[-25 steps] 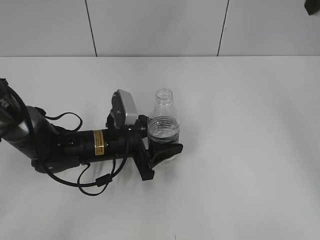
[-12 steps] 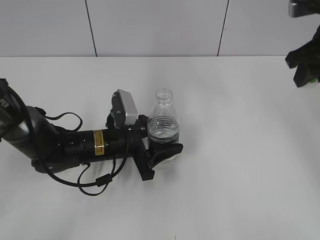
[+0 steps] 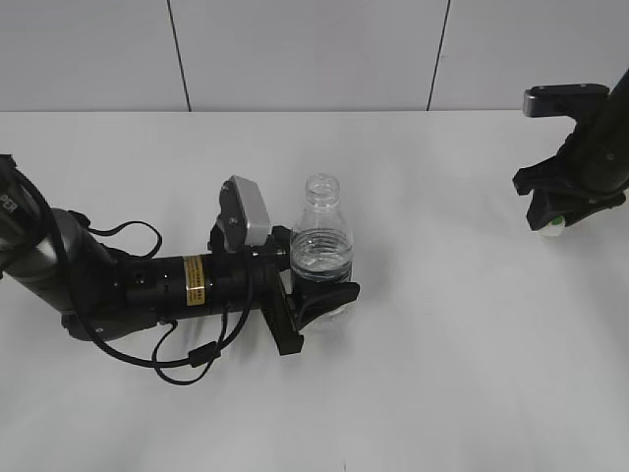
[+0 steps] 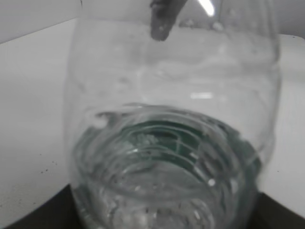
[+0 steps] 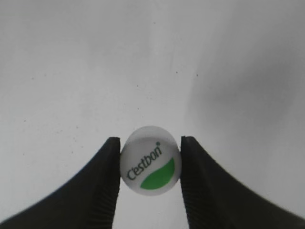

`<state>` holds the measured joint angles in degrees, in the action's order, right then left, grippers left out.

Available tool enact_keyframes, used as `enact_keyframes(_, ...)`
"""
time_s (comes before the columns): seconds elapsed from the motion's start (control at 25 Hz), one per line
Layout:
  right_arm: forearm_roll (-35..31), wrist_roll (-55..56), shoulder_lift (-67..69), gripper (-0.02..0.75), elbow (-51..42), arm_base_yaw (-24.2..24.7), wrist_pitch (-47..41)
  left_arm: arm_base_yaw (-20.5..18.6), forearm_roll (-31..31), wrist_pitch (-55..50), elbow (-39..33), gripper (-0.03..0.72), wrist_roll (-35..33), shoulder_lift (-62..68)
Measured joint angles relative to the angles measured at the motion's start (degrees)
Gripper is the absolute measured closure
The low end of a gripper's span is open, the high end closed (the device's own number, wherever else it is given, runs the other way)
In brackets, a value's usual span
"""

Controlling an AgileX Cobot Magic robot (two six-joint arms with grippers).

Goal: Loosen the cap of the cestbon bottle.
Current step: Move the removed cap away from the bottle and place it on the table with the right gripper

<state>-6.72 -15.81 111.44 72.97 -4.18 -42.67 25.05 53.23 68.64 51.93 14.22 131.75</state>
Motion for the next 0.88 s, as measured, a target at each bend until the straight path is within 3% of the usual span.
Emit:
enact_keyframes(0.72,2.56,-0.3,7.68,0.446,0.0,0.0,7.76,0.0,0.0,0.0,0.0,0.279,0.0,0.0)
enact_keyframes(0.88,2.83,-0.3,7.81,0.319,0.0,0.0,7.76,0.0,0.0,0.0,0.0,0.279,0.0,0.0)
